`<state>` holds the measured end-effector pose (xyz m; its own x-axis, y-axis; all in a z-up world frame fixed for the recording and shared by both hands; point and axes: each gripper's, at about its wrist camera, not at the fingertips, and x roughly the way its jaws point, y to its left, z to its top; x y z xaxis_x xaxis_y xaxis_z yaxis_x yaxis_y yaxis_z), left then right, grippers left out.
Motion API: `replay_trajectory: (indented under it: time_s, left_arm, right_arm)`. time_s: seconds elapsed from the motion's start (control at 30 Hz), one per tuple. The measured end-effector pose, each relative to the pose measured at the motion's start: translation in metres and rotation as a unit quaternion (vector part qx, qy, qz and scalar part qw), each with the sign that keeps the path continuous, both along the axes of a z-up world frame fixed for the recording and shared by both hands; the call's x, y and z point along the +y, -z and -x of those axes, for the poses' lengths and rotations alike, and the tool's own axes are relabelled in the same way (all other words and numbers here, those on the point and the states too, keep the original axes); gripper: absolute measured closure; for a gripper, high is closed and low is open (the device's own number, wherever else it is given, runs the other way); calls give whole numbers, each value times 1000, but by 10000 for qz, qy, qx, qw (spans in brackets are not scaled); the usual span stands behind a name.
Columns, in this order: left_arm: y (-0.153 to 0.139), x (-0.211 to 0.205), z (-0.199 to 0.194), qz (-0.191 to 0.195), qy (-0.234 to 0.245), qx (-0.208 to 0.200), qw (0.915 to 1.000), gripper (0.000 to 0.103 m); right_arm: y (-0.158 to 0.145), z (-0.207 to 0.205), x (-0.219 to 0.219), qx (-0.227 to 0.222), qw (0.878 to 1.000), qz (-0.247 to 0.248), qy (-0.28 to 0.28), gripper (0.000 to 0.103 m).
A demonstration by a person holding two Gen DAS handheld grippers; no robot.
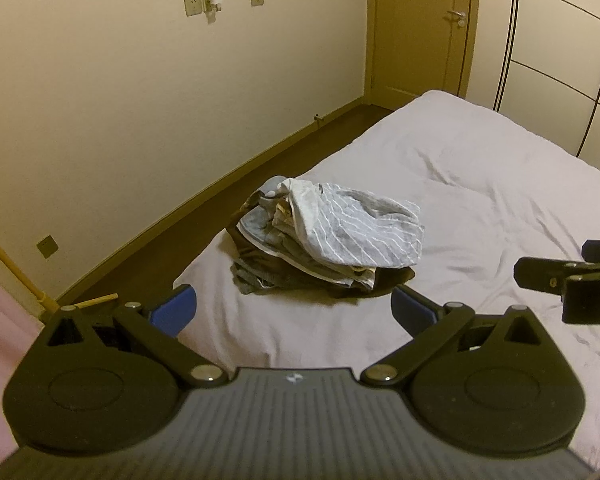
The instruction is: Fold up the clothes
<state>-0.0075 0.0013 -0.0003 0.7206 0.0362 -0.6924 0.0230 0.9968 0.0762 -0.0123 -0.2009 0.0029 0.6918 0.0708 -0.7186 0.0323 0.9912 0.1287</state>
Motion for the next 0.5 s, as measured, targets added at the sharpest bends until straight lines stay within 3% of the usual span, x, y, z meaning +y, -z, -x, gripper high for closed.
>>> replay_trajectory:
  time_s: [0.5]
  left_arm:
    - [4,4,4,62,2,32,10000,1]
  right_arm:
    - [0,0,3,12,10000,21,-37,0]
